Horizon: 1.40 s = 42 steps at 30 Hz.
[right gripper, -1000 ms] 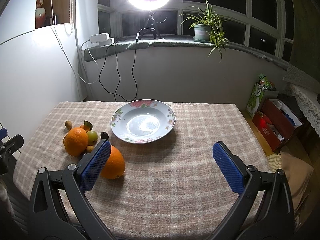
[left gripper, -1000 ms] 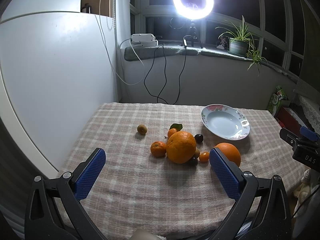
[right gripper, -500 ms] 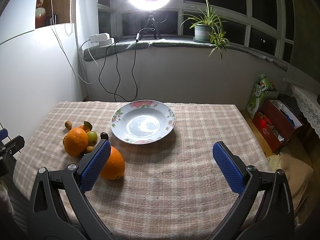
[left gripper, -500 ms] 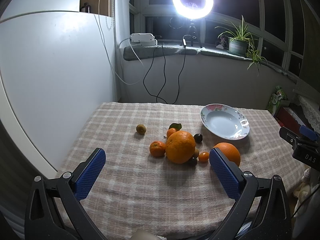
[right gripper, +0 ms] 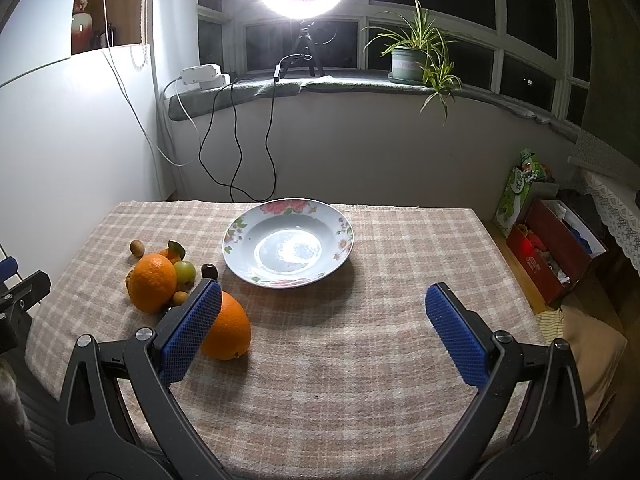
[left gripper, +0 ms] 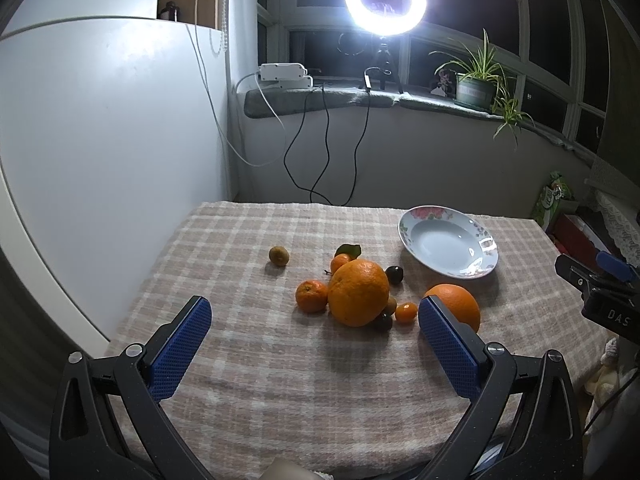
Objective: Organize fruits
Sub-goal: 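Move the right tool to the large orange and close its fingers around it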
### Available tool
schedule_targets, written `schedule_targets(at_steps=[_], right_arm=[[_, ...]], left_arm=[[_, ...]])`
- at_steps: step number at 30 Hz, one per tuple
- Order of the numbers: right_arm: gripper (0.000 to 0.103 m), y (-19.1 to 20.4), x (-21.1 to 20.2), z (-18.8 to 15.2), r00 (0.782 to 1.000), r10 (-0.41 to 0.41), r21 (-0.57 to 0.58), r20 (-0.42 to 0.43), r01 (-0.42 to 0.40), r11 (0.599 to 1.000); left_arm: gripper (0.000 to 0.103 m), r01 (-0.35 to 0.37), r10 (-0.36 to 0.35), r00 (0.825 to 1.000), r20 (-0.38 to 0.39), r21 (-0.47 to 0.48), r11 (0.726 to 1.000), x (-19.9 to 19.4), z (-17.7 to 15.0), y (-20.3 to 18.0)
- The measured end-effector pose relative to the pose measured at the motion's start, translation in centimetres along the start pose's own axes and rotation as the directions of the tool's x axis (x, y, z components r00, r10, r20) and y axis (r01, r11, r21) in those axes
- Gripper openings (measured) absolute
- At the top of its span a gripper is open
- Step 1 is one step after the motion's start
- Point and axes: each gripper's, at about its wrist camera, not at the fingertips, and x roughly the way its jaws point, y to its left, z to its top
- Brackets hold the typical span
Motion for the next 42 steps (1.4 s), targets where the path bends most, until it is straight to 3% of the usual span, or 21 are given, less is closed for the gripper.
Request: schedule_targets(at_steps=[16, 22, 28, 35, 42], right_arm=[[0.103, -0.2, 1.6, -0.4, 0.999, 0.016, 0.002, -0.029, -0.016, 1.000], [0.103, -0.7, 3.0, -0.5, 0.992, 0.106, 0.011, -0.063, -0.106, 0.994], [0.103, -1.0, 5.1, -0.8, 0.959, 0.254, 0.051, -0.121, -0.250, 0.967], [0.103, -0.6, 6.8, -1.1, 0.930, 0.326, 0.052, -0.171, -0.322, 0.945], [0.103, -0.2, 9.1, -1.5, 0.878, 0.410, 0.073, -0.246, -0.405, 0.911]], left_arm=[[0.103, 0.031, -0.031, 0.999, -0.036, -0.004, 0.999, 1.6, -0.4, 0.0], [0.103, 0.087, -0.088, 0.993, -0.082, -0.014, 0.996, 3.3, -0.9, -0.3], [0.103, 0.157, -0.162, 0.975, -0.154, -0.041, 0.987, 5.6, -1.8, -1.1], [0.100, 0.247, -0.263, 0.938, -0.224, -0.098, 0.964, 7.4, -2.7, -1.8], [0.080, 0.335, -0.359, 0.896, -0.261, -0.132, 0.933, 8.8, -2.9, -3.5]])
